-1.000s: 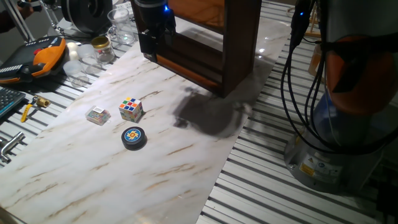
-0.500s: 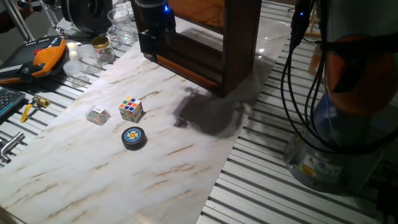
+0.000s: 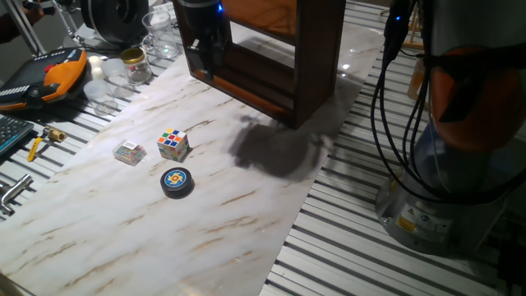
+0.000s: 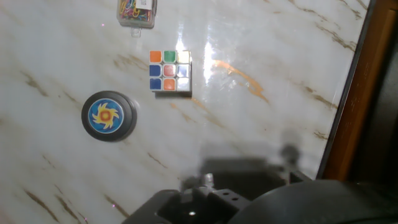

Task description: Put the object on the shelf

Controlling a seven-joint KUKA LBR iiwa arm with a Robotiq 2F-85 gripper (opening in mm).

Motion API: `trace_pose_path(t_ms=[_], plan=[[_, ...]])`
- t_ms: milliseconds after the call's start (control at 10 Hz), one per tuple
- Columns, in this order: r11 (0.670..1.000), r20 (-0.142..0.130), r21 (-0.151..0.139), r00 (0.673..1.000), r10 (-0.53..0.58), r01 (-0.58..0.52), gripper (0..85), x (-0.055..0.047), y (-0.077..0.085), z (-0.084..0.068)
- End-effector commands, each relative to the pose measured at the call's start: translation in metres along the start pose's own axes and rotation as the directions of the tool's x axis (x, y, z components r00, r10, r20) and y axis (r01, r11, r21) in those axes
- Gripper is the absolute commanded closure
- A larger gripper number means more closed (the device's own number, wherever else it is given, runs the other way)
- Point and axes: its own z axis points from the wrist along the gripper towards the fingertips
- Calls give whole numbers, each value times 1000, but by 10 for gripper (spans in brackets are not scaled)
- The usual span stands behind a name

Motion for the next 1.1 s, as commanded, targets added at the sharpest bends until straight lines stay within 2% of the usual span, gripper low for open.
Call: trace_pose_path(t_ms=[0, 1000], plan=[[1000, 0, 0, 1000, 0, 0, 850, 0, 0, 0], [1000, -2, 3, 1000, 8, -8, 850, -3, 4, 0]])
